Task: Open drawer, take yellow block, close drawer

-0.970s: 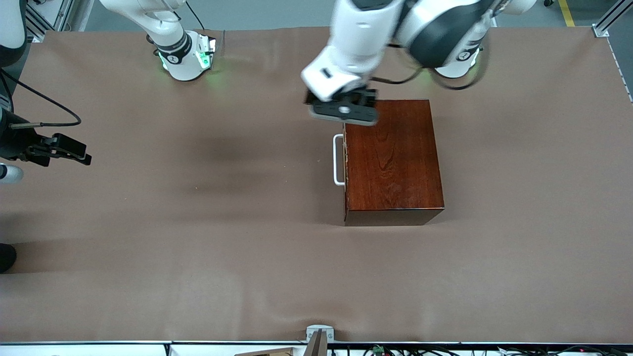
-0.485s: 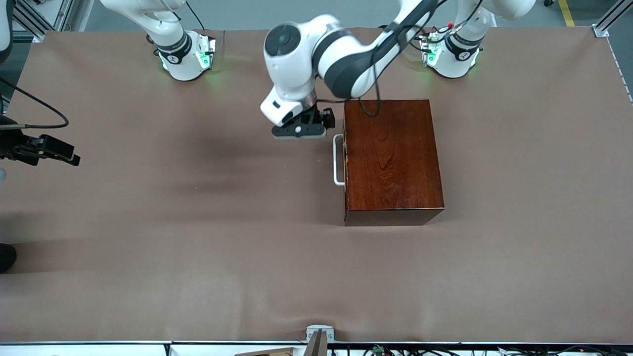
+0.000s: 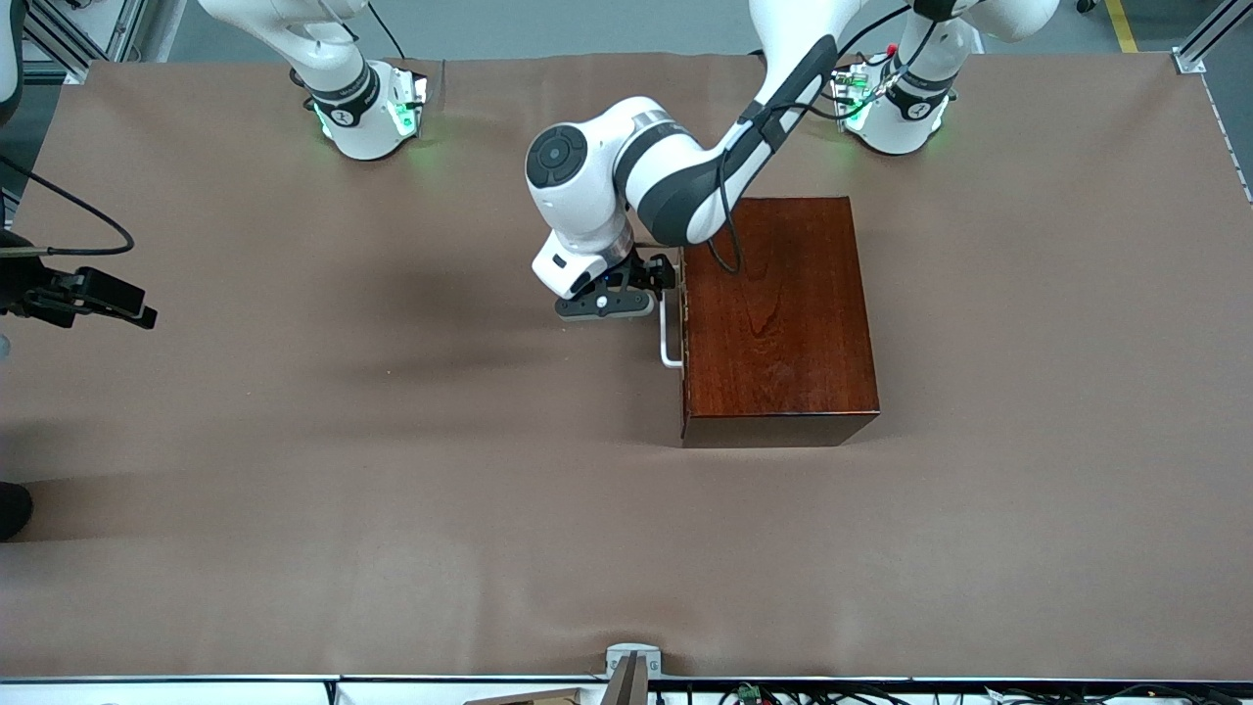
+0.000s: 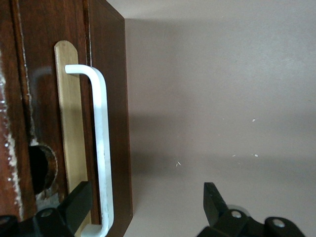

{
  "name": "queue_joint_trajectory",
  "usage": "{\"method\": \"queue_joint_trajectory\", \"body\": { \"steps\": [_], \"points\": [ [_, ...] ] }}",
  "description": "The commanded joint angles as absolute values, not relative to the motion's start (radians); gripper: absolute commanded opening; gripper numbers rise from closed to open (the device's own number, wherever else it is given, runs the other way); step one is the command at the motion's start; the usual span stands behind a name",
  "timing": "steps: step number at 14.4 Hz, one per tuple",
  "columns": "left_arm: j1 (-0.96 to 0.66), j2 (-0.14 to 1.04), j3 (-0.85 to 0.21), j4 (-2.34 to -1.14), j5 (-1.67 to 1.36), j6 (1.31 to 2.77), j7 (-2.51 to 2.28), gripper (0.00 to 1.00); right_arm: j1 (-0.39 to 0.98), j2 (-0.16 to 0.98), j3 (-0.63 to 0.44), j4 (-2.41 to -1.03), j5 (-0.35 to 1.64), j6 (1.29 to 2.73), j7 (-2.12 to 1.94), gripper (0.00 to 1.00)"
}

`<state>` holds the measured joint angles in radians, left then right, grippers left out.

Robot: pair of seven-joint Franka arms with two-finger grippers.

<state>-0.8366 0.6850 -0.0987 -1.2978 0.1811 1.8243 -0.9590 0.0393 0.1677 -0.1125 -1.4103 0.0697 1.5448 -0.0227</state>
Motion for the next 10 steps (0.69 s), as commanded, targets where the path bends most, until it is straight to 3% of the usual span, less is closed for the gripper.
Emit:
{"method": "queue_joint_trajectory", "body": {
  "steps": [1, 10],
  "points": [
    [-0.844, 0.709, -0.092, -1.27, 0.207, 1.827, -0.948, 1.0, 0.031, 0.166, -0.103, -1.41, 0.064, 1.536, -0.009, 1.0],
    [-0.848, 0.75, -0.067, -1.27, 0.206, 1.854, -0.937, 1.0, 0.032, 0.169, -0.101, -1.41, 0.064, 1.542, -0.009, 1.0]
  ]
}}
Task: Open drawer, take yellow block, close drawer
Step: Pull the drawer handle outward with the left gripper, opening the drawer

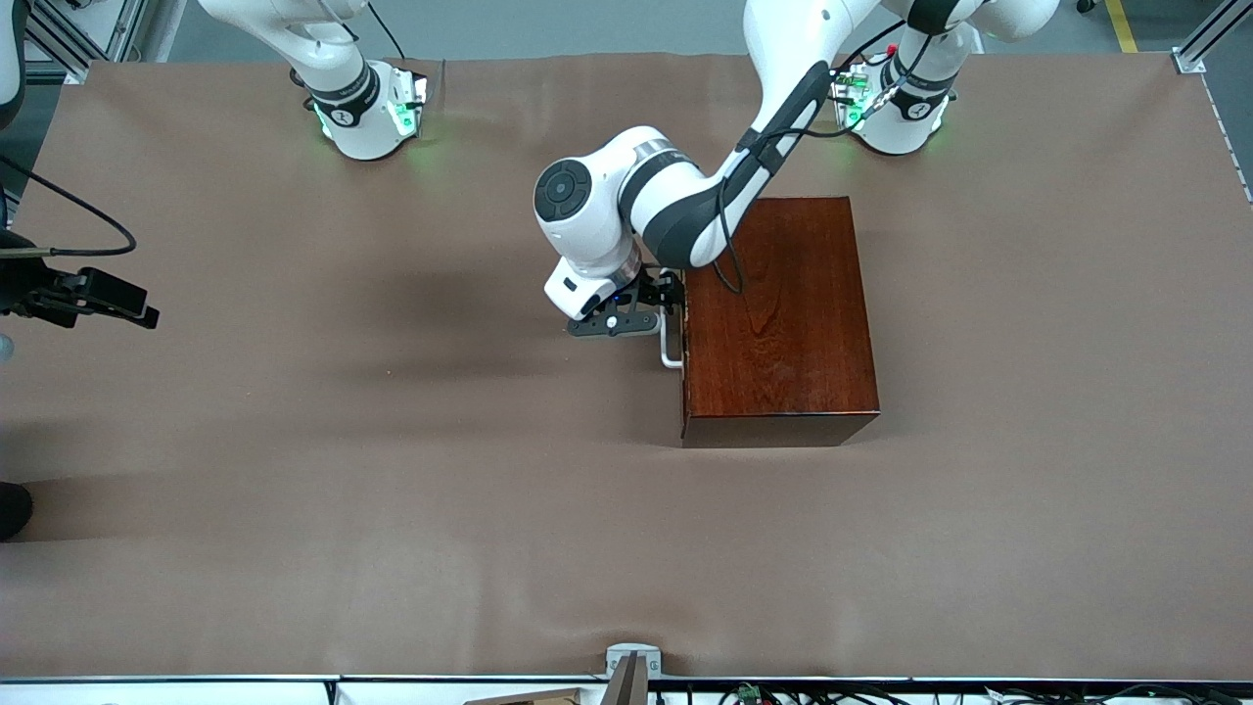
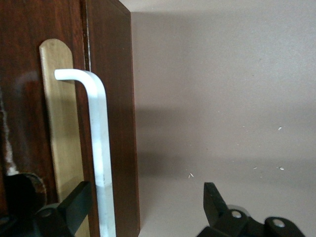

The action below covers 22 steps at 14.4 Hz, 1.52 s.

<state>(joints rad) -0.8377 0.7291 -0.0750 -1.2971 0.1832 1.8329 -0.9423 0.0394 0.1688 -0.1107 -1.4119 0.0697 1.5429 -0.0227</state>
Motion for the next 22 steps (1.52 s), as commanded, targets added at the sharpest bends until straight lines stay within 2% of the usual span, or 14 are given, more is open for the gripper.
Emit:
{"method": "queue_joint_trajectory", "body": {
  "steps": [1, 12, 22],
  "points": [
    [-0.848, 0.75, -0.067, -1.27, 0.206, 1.873, -0.939, 1.0, 0.032, 0.169, -0.101, -1.41, 0.064, 1.542, -0.009, 1.0],
    [-0.85, 0.767, -0.074, -1.269, 0.196, 2.034, -0.986, 1.0, 0.031, 0.17, -0.101, -1.41, 0.064, 1.542, -0.009, 1.0],
    [-0.851, 0.773, -0.086, -1.267, 0.192, 2.069, -1.006, 1.0, 0.034, 0.17, -0.101, -1.41, 0.064, 1.542, -0.009, 1.0]
  ]
}}
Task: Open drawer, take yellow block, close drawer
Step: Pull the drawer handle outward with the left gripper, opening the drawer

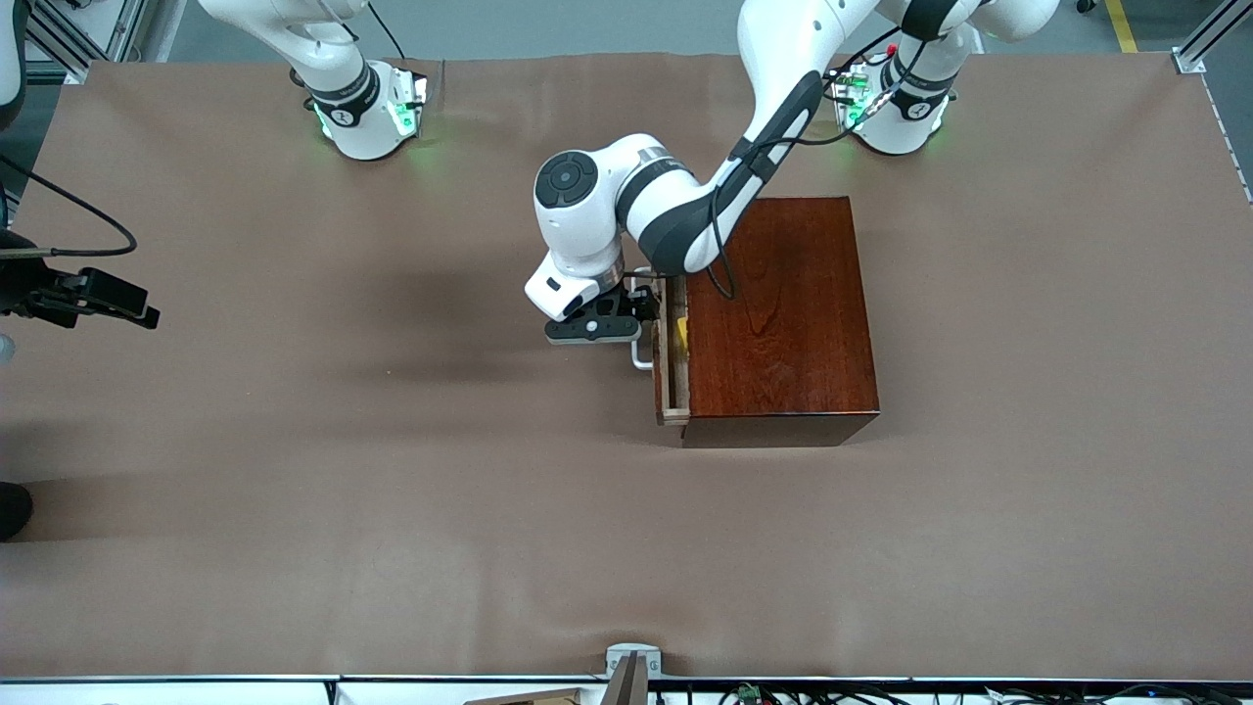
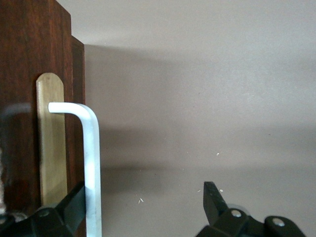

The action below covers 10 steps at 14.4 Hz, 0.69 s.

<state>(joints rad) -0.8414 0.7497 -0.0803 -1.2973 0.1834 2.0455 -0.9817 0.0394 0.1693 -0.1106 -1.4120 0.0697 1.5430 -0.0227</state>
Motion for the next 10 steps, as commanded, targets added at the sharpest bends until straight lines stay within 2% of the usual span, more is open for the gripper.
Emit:
{"method": "queue_joint_trajectory", "body": {
  "steps": [1, 10],
  "points": [
    [-0.851, 0.773, -0.1, -1.267, 0.19, 2.071, -1.006, 1.0, 0.034, 0.17, -0.101, -1.41, 0.064, 1.542, -0.009, 1.0],
    [-0.865, 0.775, -0.104, -1.267, 0.175, 2.114, -1.031, 1.0, 0.032, 0.17, -0.101, -1.41, 0.064, 1.542, -0.009, 1.0]
  ]
}}
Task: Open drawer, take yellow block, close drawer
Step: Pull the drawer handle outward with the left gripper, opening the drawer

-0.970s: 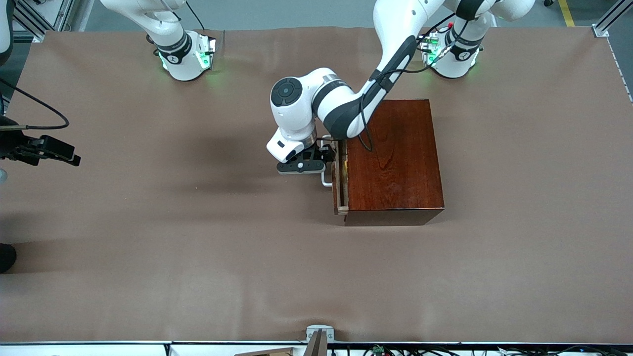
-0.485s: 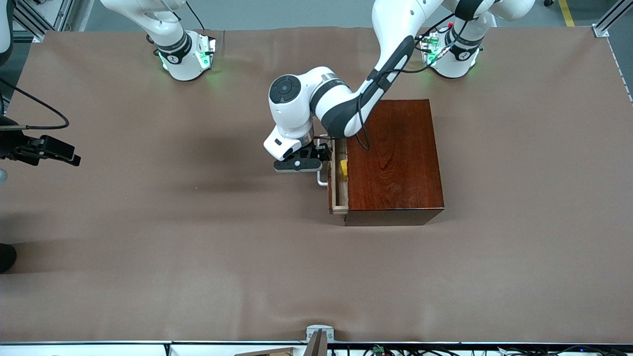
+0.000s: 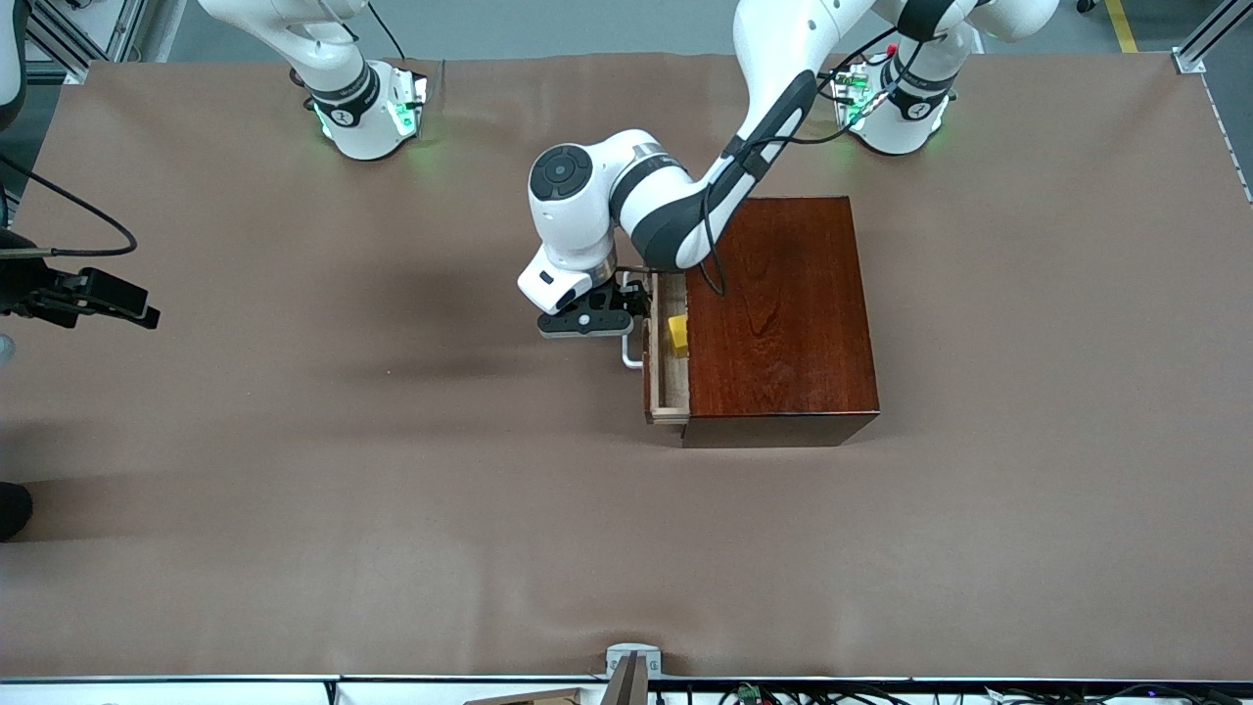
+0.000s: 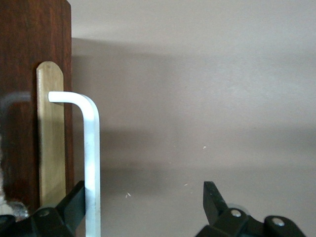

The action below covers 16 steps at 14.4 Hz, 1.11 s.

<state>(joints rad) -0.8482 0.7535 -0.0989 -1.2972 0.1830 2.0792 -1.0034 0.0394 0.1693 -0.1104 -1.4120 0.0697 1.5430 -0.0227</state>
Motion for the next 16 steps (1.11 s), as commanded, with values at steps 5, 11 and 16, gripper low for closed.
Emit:
{"method": "queue_joint_trajectory", "body": {
  "steps": [5, 11, 16],
  "points": [
    [-0.865, 0.775, -0.113, -1.267, 0.129, 2.183, -1.029, 1.0, 0.031, 0.17, -0.101, -1.41, 0.064, 1.543, -0.009, 1.0],
    [-0.865, 0.781, -0.117, -1.269, 0.092, 2.226, -1.022, 1.0, 0.035, 0.17, -0.101, -1.41, 0.064, 1.543, -0.009, 1.0],
    [-0.865, 0.795, -0.133, -1.267, 0.087, 2.252, -1.006, 1.0, 0.04, 0.17, -0.101, -1.41, 0.064, 1.542, -0.009, 1.0]
  ]
}}
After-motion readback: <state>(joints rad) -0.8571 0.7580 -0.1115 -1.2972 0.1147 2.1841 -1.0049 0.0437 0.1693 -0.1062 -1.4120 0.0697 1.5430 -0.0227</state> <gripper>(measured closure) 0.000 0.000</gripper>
